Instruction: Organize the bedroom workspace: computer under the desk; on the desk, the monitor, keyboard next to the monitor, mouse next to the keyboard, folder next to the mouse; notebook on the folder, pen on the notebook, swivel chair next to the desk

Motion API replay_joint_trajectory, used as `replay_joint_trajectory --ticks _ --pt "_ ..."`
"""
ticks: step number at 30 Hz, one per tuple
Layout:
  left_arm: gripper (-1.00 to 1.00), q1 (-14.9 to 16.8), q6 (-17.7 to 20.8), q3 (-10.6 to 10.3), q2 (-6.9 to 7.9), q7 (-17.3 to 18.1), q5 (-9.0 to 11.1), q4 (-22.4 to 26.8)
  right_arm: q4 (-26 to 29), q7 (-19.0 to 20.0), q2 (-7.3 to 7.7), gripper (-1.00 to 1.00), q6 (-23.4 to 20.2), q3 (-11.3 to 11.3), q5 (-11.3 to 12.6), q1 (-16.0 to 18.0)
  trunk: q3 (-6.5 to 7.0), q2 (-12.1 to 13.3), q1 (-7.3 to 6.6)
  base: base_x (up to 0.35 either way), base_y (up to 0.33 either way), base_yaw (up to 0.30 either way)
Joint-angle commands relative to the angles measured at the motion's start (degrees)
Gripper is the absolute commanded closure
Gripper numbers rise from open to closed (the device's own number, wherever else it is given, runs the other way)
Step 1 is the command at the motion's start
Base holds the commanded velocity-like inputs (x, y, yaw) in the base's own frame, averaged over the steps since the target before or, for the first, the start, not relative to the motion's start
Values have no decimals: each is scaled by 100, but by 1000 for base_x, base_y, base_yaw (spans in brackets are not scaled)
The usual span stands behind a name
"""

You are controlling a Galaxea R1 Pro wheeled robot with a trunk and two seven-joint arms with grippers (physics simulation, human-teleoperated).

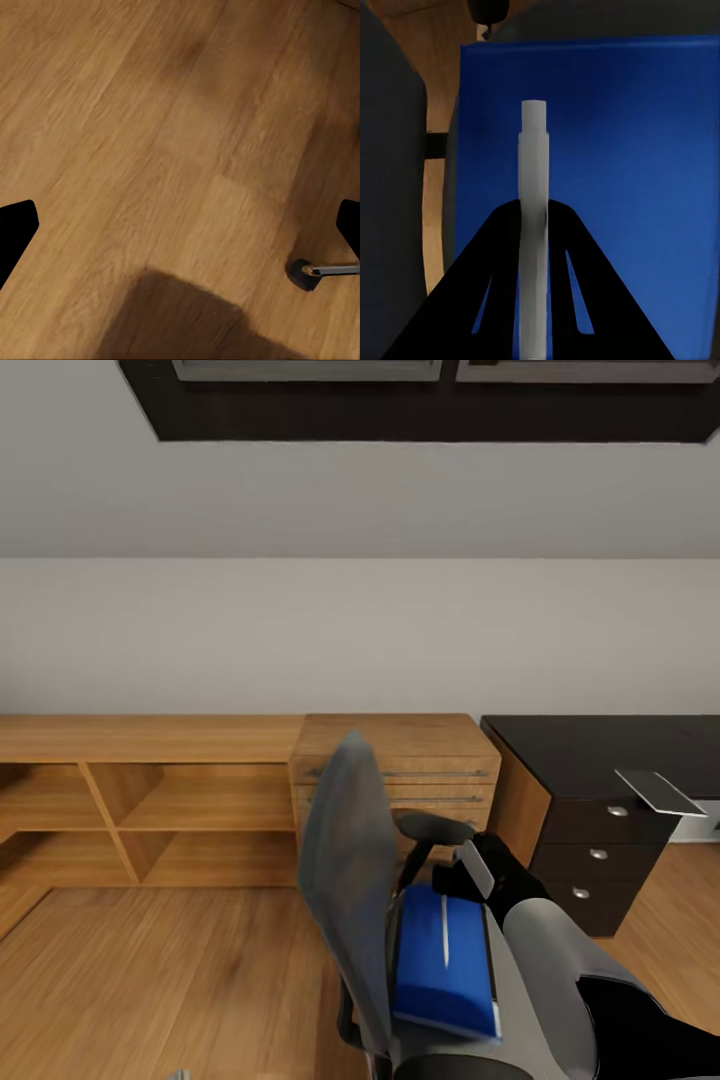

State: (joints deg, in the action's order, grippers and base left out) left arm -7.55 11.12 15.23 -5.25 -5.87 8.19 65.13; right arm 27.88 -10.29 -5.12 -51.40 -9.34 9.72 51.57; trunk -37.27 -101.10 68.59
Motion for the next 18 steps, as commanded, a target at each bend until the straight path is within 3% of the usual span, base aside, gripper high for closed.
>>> replay_joint_trajectory --ticks 1,13,18 --pt "-100 -1 31 -7 -2 -20 57 -29 2 -43 -6 100 23 -31 70 3 -5 -3 2 132 0 0" --pt "-100 -1 20 2 5 -20 51 -142 -11 -43 -6 100 104 -25 65 3 -5 -3 2 29 -4 0" --pt "-100 -1 -143 -2 4 -20 51 -195 -11 -43 -6 100 111 -26 65 3 -5 -3 2 42 -159 0"
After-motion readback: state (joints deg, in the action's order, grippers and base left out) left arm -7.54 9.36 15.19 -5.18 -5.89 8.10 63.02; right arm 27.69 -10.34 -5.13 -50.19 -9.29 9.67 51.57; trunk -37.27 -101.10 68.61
